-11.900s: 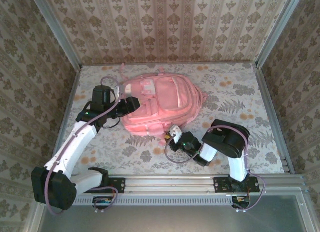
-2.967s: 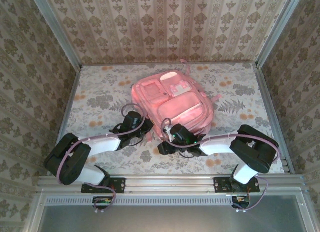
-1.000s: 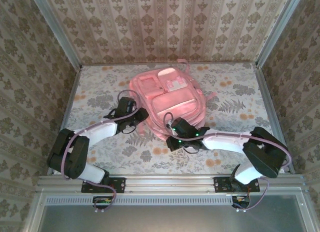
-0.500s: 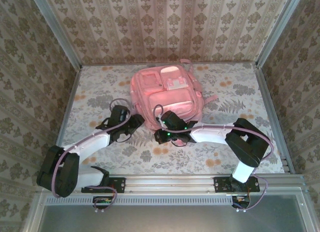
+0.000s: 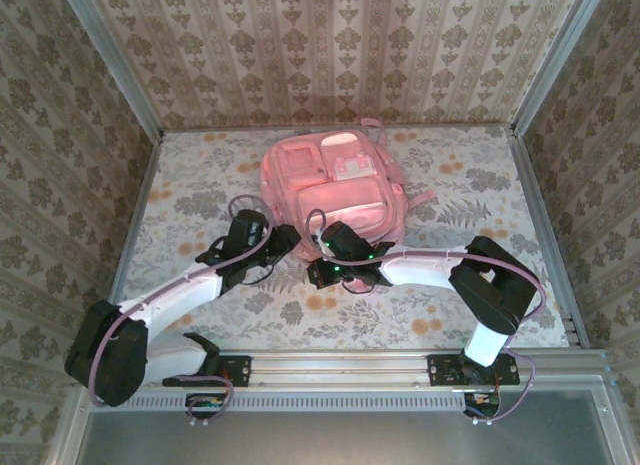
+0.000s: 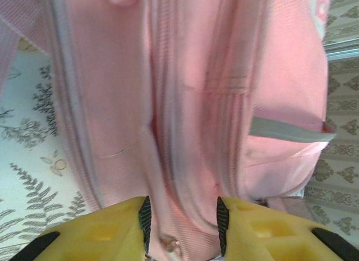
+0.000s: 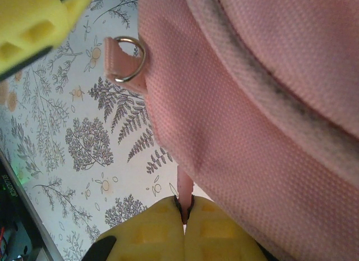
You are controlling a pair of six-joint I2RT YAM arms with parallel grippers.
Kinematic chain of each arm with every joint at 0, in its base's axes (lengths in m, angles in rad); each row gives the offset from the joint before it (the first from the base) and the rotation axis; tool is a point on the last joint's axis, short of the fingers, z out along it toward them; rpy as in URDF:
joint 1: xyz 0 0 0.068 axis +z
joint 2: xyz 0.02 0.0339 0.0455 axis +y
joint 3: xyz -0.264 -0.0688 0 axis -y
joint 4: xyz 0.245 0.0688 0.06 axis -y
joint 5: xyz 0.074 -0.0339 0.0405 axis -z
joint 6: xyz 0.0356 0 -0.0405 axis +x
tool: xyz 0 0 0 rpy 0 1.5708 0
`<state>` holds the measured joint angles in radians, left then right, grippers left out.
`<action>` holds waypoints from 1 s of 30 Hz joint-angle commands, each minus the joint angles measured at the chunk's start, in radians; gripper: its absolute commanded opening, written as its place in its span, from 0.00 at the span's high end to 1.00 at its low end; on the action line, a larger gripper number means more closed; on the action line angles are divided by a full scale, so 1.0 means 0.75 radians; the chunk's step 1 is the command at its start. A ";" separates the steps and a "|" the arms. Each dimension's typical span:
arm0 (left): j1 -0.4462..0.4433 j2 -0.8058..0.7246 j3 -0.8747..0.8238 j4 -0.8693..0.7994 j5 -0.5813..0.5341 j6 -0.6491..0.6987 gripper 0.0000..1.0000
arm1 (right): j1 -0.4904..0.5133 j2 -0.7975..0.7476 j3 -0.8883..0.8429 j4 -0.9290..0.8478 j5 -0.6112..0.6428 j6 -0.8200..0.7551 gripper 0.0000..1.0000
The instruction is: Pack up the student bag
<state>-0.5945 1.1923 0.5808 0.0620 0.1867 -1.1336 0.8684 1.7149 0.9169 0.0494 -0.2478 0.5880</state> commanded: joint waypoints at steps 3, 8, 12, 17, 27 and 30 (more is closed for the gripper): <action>-0.034 0.069 0.041 0.028 0.000 -0.023 0.65 | 0.005 0.014 0.030 0.028 -0.041 0.010 1.00; -0.060 0.111 0.050 0.041 0.015 -0.034 0.71 | 0.003 0.014 0.019 0.028 -0.020 0.014 1.00; -0.067 0.113 0.042 0.032 0.013 -0.049 0.73 | 0.003 0.018 0.011 0.034 -0.009 0.016 1.00; -0.079 0.120 0.042 0.039 0.013 -0.057 0.79 | 0.002 0.042 0.021 0.041 -0.012 0.022 1.00; -0.097 0.089 0.030 0.008 0.012 -0.057 1.00 | 0.000 0.045 0.013 0.031 0.019 0.026 1.00; -0.098 0.058 0.012 -0.011 -0.009 -0.053 1.00 | -0.002 0.043 0.002 0.028 0.028 0.028 1.00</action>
<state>-0.6518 1.2720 0.5850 0.0700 0.1711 -1.1759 0.8684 1.7317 0.9169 0.0639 -0.2424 0.5995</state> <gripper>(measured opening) 0.052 0.058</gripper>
